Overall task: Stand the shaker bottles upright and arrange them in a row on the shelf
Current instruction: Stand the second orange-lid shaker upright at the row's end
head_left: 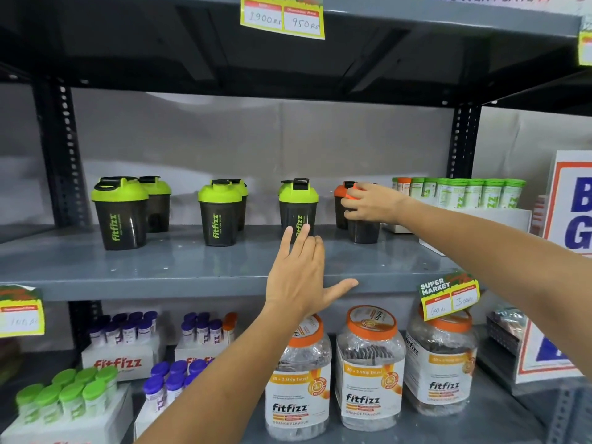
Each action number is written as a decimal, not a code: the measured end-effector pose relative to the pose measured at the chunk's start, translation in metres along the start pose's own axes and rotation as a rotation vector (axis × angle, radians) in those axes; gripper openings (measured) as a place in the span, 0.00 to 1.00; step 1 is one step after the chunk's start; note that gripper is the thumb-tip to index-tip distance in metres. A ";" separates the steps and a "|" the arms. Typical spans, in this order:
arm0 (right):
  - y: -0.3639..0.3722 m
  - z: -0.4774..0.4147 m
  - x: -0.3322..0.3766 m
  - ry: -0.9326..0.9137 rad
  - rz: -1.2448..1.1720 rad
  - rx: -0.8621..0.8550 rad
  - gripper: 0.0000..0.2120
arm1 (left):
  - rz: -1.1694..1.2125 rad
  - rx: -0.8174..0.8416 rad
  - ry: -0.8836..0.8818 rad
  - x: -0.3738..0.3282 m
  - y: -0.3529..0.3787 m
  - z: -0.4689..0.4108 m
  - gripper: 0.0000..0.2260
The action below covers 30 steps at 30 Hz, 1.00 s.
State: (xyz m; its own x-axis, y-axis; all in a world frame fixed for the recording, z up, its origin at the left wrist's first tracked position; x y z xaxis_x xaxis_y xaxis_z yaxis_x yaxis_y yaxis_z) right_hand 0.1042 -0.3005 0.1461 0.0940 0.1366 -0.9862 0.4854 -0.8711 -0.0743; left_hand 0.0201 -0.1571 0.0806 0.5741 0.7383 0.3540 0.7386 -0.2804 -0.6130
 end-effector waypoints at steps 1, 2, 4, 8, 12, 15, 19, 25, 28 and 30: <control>-0.004 0.001 0.001 0.003 -0.021 -0.013 0.16 | 0.001 -0.004 -0.001 0.000 0.000 0.000 0.45; -0.010 0.003 0.001 0.012 -0.039 -0.021 0.17 | 0.004 -0.003 -0.001 0.000 0.000 0.000 0.45; -0.016 0.007 0.001 0.014 -0.090 -0.005 0.23 | 0.014 -0.002 0.000 0.000 0.000 0.000 0.45; 0.000 0.017 -0.005 0.075 -0.233 0.090 0.38 | 0.024 -0.024 -0.003 0.000 0.001 0.000 0.44; 0.010 0.026 -0.056 0.565 -0.794 -0.045 0.39 | 0.018 -0.062 0.005 -0.002 0.000 0.000 0.42; 0.028 0.031 -0.071 0.895 -0.946 0.076 0.37 | 0.015 -0.059 -0.001 -0.002 -0.002 0.000 0.42; 0.049 0.025 -0.060 0.980 -1.168 0.220 0.31 | 0.014 -0.050 -0.004 -0.002 0.000 0.001 0.42; 0.058 0.027 -0.066 0.943 -1.483 0.326 0.29 | -0.005 -0.040 -0.006 -0.002 0.001 0.000 0.43; 0.059 0.032 -0.065 0.990 -1.423 0.290 0.34 | -0.006 -0.022 -0.003 -0.003 0.002 0.000 0.43; 0.062 0.031 -0.061 0.986 -1.371 0.308 0.33 | -0.005 -0.010 -0.003 -0.003 0.002 0.000 0.43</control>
State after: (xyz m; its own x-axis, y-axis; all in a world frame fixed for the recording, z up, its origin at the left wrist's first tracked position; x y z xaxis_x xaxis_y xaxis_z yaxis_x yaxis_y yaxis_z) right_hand 0.1014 -0.3773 0.1974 0.2999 0.9164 0.2651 0.5007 0.0854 -0.8614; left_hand 0.0200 -0.1604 0.0782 0.5690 0.7416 0.3553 0.7452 -0.2824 -0.6041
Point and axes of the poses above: each hand's wrist, its own z-axis away from the middle knuckle, its own y-axis out of the palm, x = y × z, the point moved 9 cm from there along -z, towards the middle knuckle, and after that the axes turned 6 degrees about y, right-handed, at the moved point
